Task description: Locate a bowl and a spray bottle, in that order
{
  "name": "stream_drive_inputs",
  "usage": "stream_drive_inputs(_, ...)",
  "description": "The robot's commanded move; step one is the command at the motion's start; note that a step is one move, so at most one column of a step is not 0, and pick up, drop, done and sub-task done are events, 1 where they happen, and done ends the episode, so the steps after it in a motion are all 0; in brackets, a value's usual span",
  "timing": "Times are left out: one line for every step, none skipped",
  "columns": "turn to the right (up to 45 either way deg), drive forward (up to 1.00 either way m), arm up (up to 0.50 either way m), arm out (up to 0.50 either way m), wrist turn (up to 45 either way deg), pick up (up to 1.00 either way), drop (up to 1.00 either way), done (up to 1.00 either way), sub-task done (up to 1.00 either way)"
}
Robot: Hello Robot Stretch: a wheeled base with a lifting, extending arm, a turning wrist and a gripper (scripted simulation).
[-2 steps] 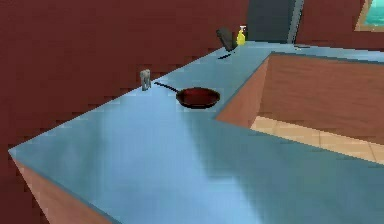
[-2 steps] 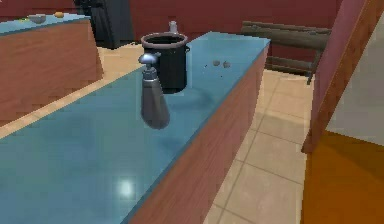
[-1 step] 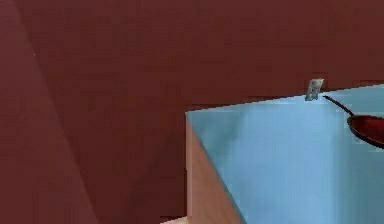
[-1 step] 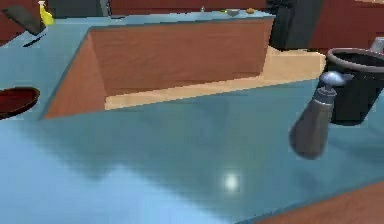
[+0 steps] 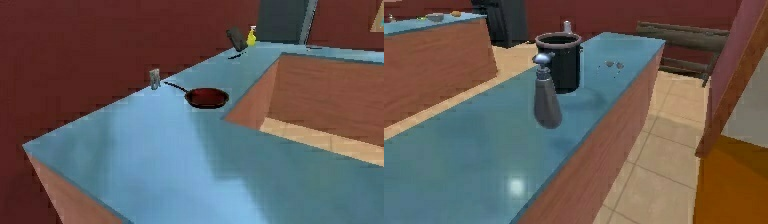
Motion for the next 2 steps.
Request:
stream_drive_inputs(45.0, 0.0, 0.0, 0.0, 0.0, 0.0, 0.0, 0.0, 0.0)
stream_drive_inputs(45.0, 0.0, 0.0, 0.0, 0.0, 0.0, 0.0, 0.0, 0.0)
